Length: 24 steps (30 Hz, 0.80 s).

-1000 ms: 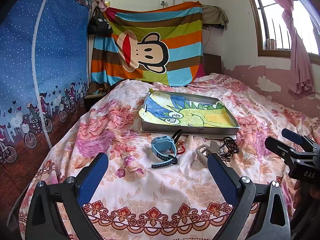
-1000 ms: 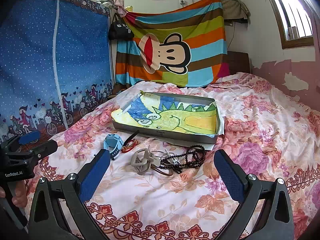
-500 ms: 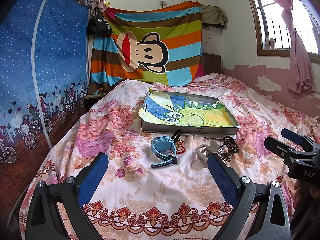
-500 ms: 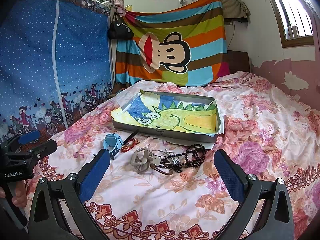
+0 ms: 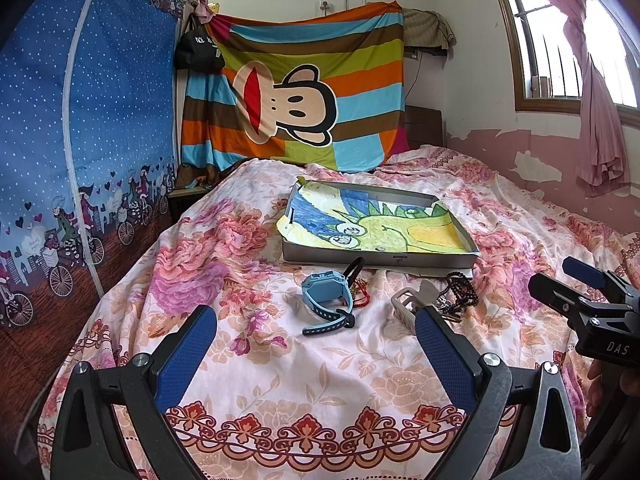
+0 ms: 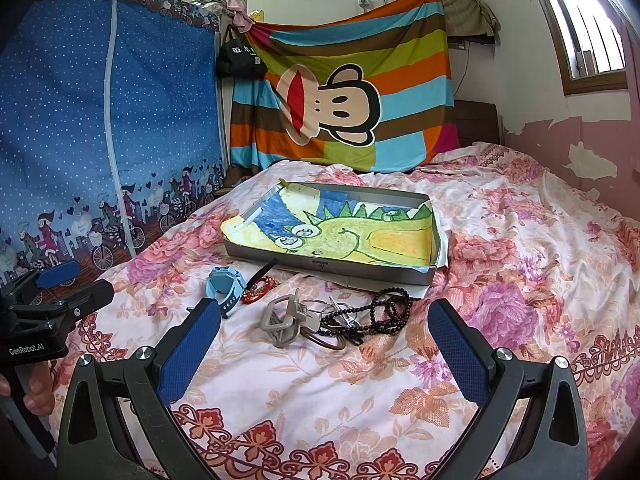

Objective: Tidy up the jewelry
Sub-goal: 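Grasp the light blue smartwatch with the left tool while the right tool grasps the silver claw clip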

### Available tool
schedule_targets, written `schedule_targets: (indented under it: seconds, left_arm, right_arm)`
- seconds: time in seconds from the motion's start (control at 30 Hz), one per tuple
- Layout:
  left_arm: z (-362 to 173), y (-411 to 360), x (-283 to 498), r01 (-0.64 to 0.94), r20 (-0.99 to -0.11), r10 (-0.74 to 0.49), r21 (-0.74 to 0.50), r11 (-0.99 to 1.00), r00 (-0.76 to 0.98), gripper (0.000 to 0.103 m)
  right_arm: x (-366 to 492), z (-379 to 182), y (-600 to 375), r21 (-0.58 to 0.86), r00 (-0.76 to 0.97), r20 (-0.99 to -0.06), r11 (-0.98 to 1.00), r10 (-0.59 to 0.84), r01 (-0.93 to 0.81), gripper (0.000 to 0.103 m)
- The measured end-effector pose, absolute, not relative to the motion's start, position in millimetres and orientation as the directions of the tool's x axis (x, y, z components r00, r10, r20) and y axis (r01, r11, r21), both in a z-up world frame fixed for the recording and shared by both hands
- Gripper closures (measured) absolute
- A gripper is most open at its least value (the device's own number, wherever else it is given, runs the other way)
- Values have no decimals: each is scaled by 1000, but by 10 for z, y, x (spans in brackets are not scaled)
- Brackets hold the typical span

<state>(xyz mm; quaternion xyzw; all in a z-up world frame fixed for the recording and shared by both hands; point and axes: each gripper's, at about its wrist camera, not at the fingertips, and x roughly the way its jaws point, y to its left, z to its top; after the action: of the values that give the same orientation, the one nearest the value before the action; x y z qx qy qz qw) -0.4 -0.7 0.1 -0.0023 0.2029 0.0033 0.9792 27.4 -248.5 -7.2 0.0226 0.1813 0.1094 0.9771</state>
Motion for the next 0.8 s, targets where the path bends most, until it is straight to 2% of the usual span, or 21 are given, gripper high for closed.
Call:
schedule_targets:
  seconds: [0.17,0.33,0.53,0.6,0.8]
  left_arm:
    - [-6,-1,1,-13,-403,10,-4,1000,915,3]
    - [-121,83,142,-18,-451,4,-26,1000,893,3]
    - [-212,156,302,-35,-510,-3,-64,997,860,3]
    - [-259,280,460,-46,-550,-28,-120,992,834,3]
    - [-260,476,828,-79,-611,-49,-182,980,790,3]
  right_arm:
    - [258,-45,-2467,81,913,-349,978,210,-194,1]
    - [329,-113,-2551,88,913,-366,984,179,-158,1]
    - [575,-265,-2689,180,859,-440,963,261,-201,1]
    - [665,-308,-2680,202,828,-476,953,298,-227,1]
    - [911,-333,-2593,171,787,-541,955,296,-242,1]
